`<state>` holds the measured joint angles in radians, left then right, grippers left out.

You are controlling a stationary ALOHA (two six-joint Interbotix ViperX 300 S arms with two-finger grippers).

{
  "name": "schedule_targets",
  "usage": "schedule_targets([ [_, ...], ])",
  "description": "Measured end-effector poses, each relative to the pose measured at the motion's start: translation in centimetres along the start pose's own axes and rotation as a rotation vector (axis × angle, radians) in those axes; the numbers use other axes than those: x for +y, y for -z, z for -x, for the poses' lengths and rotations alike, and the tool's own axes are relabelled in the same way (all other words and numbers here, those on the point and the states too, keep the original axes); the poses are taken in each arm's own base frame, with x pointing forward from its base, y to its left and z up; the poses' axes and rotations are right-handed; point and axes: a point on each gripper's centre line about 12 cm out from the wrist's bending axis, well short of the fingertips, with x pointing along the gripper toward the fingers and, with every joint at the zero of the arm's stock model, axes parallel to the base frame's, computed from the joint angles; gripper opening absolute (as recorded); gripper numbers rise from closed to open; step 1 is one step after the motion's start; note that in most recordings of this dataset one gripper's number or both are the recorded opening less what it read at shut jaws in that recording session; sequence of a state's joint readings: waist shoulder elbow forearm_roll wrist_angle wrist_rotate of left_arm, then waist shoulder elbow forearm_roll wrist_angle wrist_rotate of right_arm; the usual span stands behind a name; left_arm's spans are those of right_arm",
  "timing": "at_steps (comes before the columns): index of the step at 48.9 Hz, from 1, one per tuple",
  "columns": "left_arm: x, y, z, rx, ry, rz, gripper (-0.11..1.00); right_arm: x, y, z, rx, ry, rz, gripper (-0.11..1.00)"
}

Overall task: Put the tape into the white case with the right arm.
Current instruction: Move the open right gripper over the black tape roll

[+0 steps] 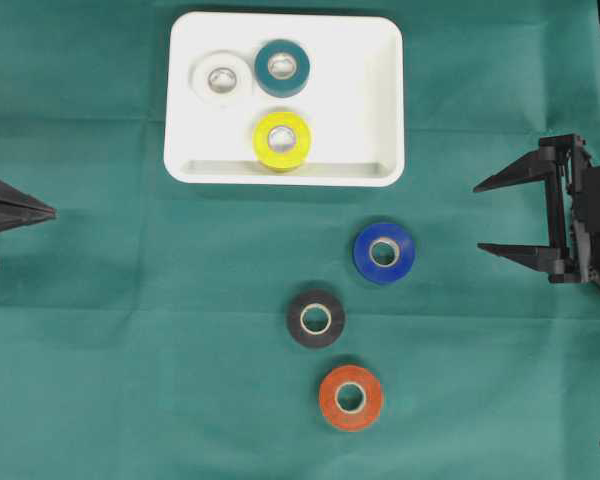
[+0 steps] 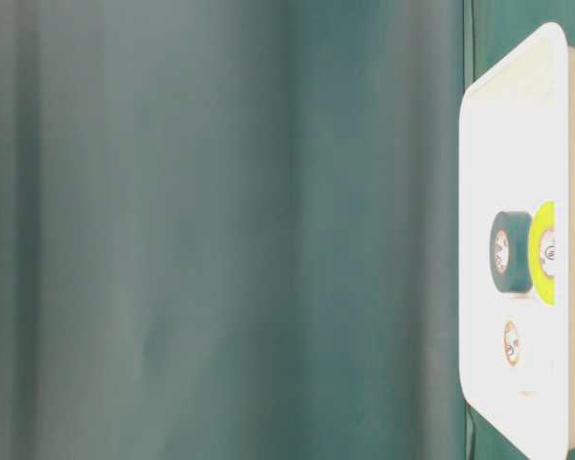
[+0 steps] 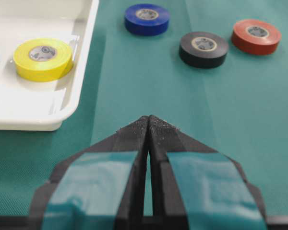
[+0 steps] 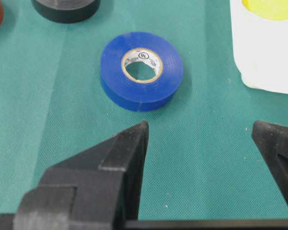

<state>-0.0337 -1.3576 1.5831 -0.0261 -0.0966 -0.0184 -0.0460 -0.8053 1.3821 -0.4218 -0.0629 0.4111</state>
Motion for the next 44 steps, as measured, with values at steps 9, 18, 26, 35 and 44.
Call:
schedule_targets([
  [9, 0.0, 0.0, 0.0, 0.000, -0.002, 0.000, 0.00, 0.0, 0.1, -0.1, 0.008, -0.001, 0.000, 0.74],
  [18, 0.0, 0.0, 0.0, 0.000, -0.002, 0.002, 0.00, 0.2, -0.6, -1.0, 0.019, -0.014, 0.002, 0.73],
  [26, 0.0, 0.0, 0.0, 0.000, -0.001, -0.001, 0.00, 0.8, -1.8, -2.8, 0.043, -0.049, 0.025, 0.73],
  [35, 0.0, 0.0, 0.0, 0.000, -0.002, 0.000, 0.00, 2.0, -3.3, -5.9, 0.090, -0.096, 0.053, 0.73],
  [44, 0.0, 0.0, 0.0, 0.000, 0.000, -0.002, 0.00, 3.0, -4.8, -9.3, 0.122, -0.120, 0.067, 0.73],
])
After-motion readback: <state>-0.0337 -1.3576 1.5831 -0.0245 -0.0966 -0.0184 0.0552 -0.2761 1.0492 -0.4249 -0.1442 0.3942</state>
